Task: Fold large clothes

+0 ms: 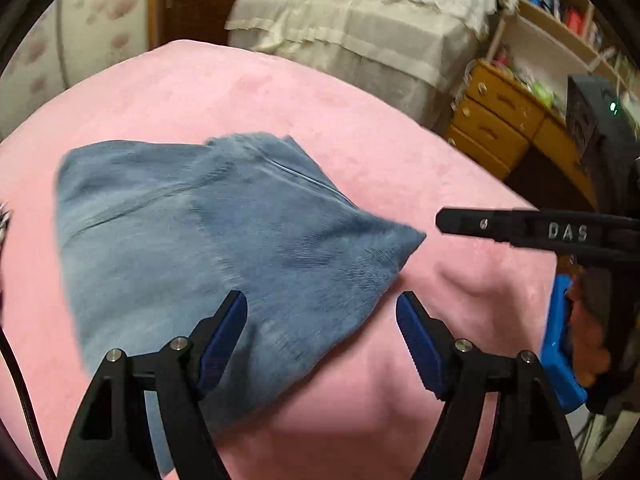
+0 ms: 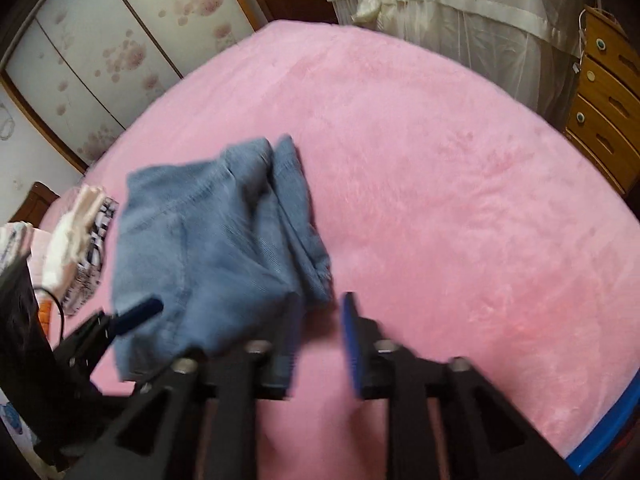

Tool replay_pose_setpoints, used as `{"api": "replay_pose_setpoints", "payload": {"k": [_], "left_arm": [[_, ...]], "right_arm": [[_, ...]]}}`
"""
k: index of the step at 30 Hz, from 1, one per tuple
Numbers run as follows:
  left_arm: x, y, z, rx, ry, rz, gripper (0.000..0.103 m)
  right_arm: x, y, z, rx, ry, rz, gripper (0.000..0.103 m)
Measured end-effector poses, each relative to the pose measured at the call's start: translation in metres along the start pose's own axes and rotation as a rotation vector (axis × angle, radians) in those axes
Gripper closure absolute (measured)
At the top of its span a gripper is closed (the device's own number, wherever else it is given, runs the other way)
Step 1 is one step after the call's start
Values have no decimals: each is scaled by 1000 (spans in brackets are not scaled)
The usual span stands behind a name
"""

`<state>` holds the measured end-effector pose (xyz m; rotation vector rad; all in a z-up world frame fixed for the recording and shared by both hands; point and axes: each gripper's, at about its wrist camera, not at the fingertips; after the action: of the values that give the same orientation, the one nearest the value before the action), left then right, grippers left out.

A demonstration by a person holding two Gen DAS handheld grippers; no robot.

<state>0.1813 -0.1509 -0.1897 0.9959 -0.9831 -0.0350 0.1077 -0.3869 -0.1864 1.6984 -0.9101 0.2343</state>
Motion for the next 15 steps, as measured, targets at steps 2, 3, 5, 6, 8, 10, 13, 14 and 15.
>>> {"api": "replay_pose_setpoints", "payload": {"k": [2, 3, 5, 6, 8, 10, 13, 14, 15], "left_arm": [[1, 23, -21, 43, 73, 12, 26], [2, 27, -32, 68, 103, 13, 25], [-5, 34, -69, 153, 210, 10, 25], [-7, 32, -84, 182, 255, 0, 25], [-21, 31, -119, 223, 387, -29, 25], [-32, 25, -143, 219, 494, -46, 25], [-40, 13, -156, 204, 559, -55, 26], [-41, 8, -156, 196, 562, -55, 26], [-42, 3, -154, 184, 560, -56, 26]], "right_arm": [[6, 5, -10, 41, 17, 9, 42], [8, 3, -15, 51, 29, 4, 40], [12, -13, -28, 78, 76, -38, 40], [13, -22, -32, 85, 89, -56, 40], [13, -43, -35, 80, 109, -88, 40], [12, -60, -35, 49, 117, -118, 40], [11, -80, -31, 36, 111, -149, 41], [11, -83, -29, 60, 103, -154, 49], [11, -84, -28, 84, 99, -161, 58]]}}
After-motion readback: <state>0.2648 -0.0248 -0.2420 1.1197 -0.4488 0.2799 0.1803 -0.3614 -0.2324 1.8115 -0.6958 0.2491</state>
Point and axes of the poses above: each gripper's, at about its wrist camera, not at the fingertips, and y roughly against the way its jaws point, z to its right, x to its top, and after that the axes turned 7 degrees about z, right-handed
